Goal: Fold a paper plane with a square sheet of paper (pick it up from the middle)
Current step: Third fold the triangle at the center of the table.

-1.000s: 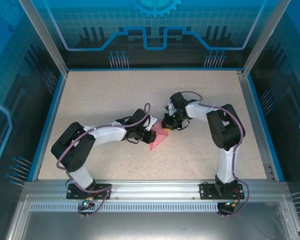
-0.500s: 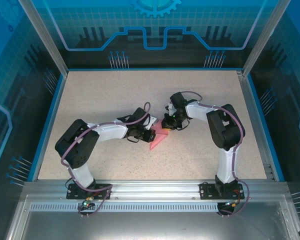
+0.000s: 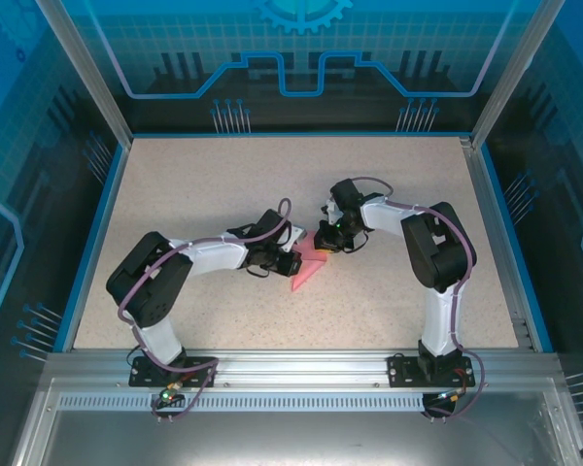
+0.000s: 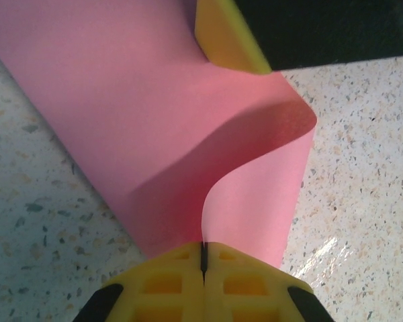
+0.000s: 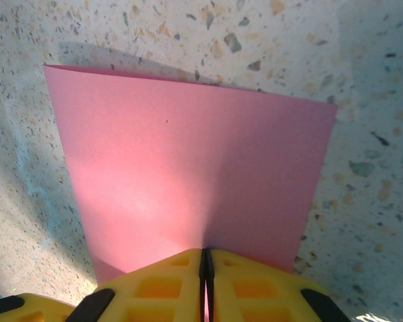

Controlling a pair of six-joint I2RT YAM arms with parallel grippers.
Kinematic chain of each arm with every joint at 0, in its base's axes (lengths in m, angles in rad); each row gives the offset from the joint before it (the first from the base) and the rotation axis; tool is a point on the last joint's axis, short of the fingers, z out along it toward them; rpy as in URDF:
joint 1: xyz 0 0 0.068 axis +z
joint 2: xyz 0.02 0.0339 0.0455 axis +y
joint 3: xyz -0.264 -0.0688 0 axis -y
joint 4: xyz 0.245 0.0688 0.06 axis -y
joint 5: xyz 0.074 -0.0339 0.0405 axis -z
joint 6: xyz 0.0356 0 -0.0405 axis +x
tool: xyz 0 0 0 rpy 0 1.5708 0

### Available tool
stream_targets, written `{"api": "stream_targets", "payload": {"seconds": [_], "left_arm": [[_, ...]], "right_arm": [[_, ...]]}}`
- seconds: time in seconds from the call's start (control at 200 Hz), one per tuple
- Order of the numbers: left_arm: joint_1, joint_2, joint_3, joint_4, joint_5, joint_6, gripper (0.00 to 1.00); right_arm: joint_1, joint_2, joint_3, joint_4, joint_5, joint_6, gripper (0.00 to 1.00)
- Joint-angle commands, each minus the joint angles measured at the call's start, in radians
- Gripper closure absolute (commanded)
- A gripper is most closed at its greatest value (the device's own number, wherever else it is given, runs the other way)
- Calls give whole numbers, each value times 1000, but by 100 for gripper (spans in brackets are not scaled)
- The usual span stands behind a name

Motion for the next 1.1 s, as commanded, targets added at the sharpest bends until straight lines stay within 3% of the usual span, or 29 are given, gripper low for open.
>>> {"api": "stream_targets", "payload": {"seconds": [0.0, 0.55, 1.095], "left_arm": [[9, -35, -20, -20, -9, -17, 100], [8, -5, 1, -26, -55, -5, 100], [9, 45, 18, -12, -13, 14, 100]], "right_arm": [[18, 21, 16, -33, 9, 5, 88], [20, 29, 15, -26, 6, 12, 88], [22, 33, 11, -23, 4, 16, 87]]}}
